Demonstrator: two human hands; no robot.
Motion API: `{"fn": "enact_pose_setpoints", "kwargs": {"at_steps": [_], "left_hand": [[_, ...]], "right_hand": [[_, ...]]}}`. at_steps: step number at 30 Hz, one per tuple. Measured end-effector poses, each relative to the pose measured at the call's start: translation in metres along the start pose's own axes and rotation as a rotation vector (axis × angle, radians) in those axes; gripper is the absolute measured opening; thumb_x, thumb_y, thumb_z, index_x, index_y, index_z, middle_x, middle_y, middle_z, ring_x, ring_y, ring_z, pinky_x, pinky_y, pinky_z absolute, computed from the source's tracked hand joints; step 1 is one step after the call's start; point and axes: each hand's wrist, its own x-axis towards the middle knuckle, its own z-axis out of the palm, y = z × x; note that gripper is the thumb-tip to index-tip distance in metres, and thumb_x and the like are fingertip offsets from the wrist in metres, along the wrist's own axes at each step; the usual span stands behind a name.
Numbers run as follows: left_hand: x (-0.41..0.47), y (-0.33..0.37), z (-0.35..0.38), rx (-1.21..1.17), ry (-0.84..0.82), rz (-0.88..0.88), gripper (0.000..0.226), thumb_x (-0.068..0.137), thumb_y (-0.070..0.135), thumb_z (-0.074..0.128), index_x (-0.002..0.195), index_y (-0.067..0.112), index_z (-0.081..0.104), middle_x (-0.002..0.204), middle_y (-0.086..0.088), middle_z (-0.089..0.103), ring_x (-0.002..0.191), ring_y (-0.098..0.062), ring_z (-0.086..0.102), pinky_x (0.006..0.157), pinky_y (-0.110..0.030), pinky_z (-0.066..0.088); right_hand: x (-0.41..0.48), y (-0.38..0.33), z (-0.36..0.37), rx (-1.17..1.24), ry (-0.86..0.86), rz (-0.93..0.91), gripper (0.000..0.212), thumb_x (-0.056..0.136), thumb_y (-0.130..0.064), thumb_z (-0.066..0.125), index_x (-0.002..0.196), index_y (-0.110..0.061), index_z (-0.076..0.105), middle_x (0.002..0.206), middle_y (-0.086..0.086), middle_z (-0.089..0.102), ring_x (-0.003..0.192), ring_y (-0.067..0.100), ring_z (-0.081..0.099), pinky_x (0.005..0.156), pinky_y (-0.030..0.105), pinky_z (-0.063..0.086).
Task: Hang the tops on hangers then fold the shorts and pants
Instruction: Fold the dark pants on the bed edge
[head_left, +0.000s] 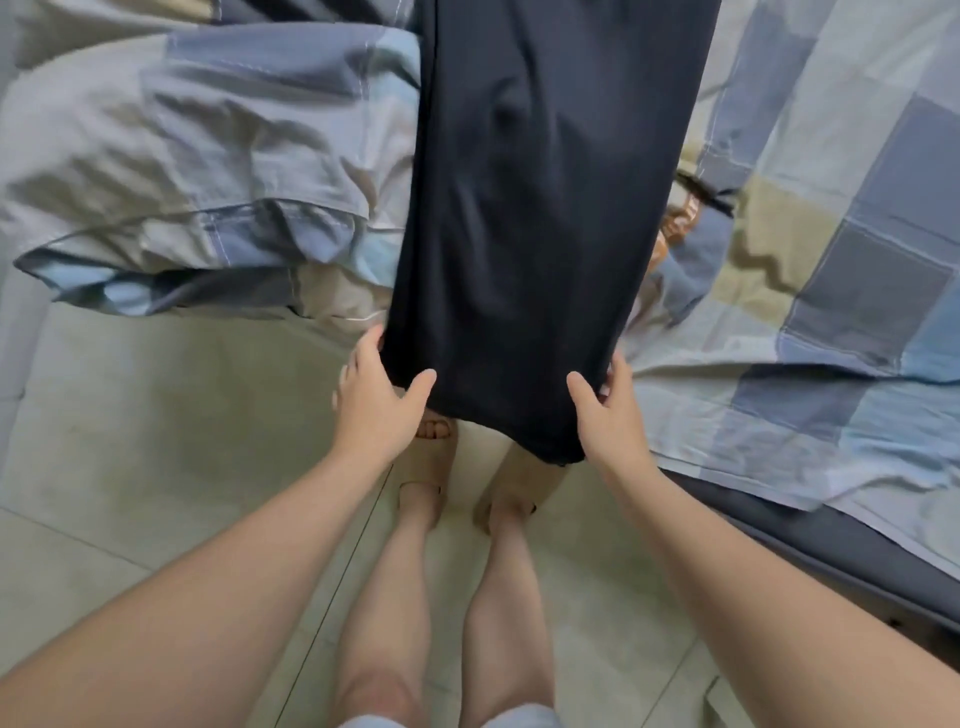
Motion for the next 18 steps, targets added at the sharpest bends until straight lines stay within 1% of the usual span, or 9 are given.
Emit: {"fn": "enact_pose_setpoints", "kwargs": {"at_steps": [3, 5, 7, 9, 11, 12, 14, 16, 18], "left_hand": [[0.022, 0.002, 0.005, -0.013, 0.024, -0.009, 0.071, 0.079, 0.045, 0.075, 0.136, 0.018, 0.042, 0.133, 0.002, 0.057, 0.126, -0.026, 0.051, 0.110, -0.050, 0.037], [0.032, 0.006, 0.011, 0.075, -0.073, -0.019, 0.065, 0.074, 0.055, 0.074, 0.121, 0.018, 0.047, 0.122, 0.001, 0.063, 0.119, -0.029, 0.056, 0.106, -0.049, 0.041], [0.035, 0.008, 0.018, 0.233, -0.162, -0.021, 0.063, 0.074, 0.058, 0.074, 0.116, 0.018, 0.052, 0.120, 0.000, 0.066, 0.118, -0.029, 0.058, 0.104, -0.042, 0.041], [0.029, 0.007, 0.026, 0.177, -0.231, -0.089, 0.057, 0.075, 0.048, 0.078, 0.115, 0.014, 0.056, 0.117, -0.002, 0.067, 0.112, -0.028, 0.061, 0.094, -0.037, 0.047], [0.013, 0.002, 0.031, 0.032, -0.297, -0.192, 0.048, 0.076, 0.036, 0.081, 0.110, 0.010, 0.059, 0.111, -0.005, 0.068, 0.103, -0.027, 0.064, 0.076, -0.032, 0.050], [0.004, 0.000, 0.031, 0.025, -0.323, -0.215, 0.043, 0.076, 0.033, 0.080, 0.105, 0.009, 0.060, 0.106, -0.006, 0.068, 0.099, -0.027, 0.064, 0.070, -0.031, 0.048], [-0.015, -0.006, 0.028, 0.029, -0.367, -0.241, 0.037, 0.076, 0.032, 0.080, 0.096, 0.010, 0.058, 0.099, -0.005, 0.066, 0.092, -0.027, 0.063, 0.067, -0.030, 0.046], [-0.033, -0.012, 0.018, -0.022, -0.398, -0.270, 0.031, 0.076, 0.029, 0.079, 0.089, 0.013, 0.057, 0.096, -0.005, 0.066, 0.088, -0.027, 0.063, 0.069, -0.031, 0.048], [-0.051, -0.016, 0.002, -0.086, -0.432, -0.318, 0.028, 0.075, 0.026, 0.077, 0.089, 0.012, 0.058, 0.093, -0.007, 0.067, 0.082, -0.028, 0.063, 0.066, -0.032, 0.050]], "right_hand": [[0.008, 0.013, 0.002, 0.013, -0.071, 0.056, 0.036, 0.091, -0.029, 0.065, 0.125, -0.032, 0.054, 0.115, -0.016, 0.068, 0.104, 0.003, 0.065, 0.086, 0.025, 0.054], [0.011, 0.012, 0.004, 0.056, -0.167, 0.100, 0.028, 0.090, -0.027, 0.069, 0.116, -0.032, 0.062, 0.104, -0.019, 0.074, 0.097, 0.002, 0.070, 0.074, 0.017, 0.055], [0.007, 0.009, 0.008, 0.069, -0.243, 0.146, 0.024, 0.088, -0.028, 0.073, 0.110, -0.035, 0.065, 0.100, -0.020, 0.075, 0.092, 0.000, 0.071, 0.069, 0.014, 0.054], [0.000, 0.011, 0.012, 0.052, -0.273, 0.179, 0.024, 0.087, -0.023, 0.076, 0.108, -0.029, 0.068, 0.100, -0.013, 0.076, 0.090, 0.002, 0.072, 0.067, 0.016, 0.053], [-0.014, 0.015, 0.016, 0.038, -0.276, 0.212, 0.021, 0.085, -0.015, 0.077, 0.104, -0.022, 0.071, 0.090, -0.007, 0.078, 0.081, 0.006, 0.074, 0.062, 0.018, 0.055], [-0.022, 0.017, 0.017, 0.024, -0.258, 0.231, 0.020, 0.084, -0.015, 0.078, 0.103, -0.018, 0.072, 0.086, -0.005, 0.078, 0.076, 0.009, 0.074, 0.060, 0.021, 0.057], [-0.040, 0.020, 0.015, 0.001, -0.209, 0.265, 0.019, 0.081, -0.019, 0.080, 0.098, -0.016, 0.073, 0.086, -0.002, 0.077, 0.074, 0.011, 0.074, 0.064, 0.025, 0.059], [-0.059, 0.021, 0.011, -0.011, -0.177, 0.282, 0.021, 0.078, -0.023, 0.083, 0.095, -0.020, 0.072, 0.089, -0.004, 0.077, 0.084, 0.014, 0.073, 0.075, 0.031, 0.058], [-0.081, 0.020, 0.005, -0.008, -0.168, 0.296, 0.024, 0.077, -0.024, 0.084, 0.097, -0.021, 0.071, 0.092, -0.005, 0.077, 0.089, 0.015, 0.073, 0.077, 0.031, 0.056]]}}
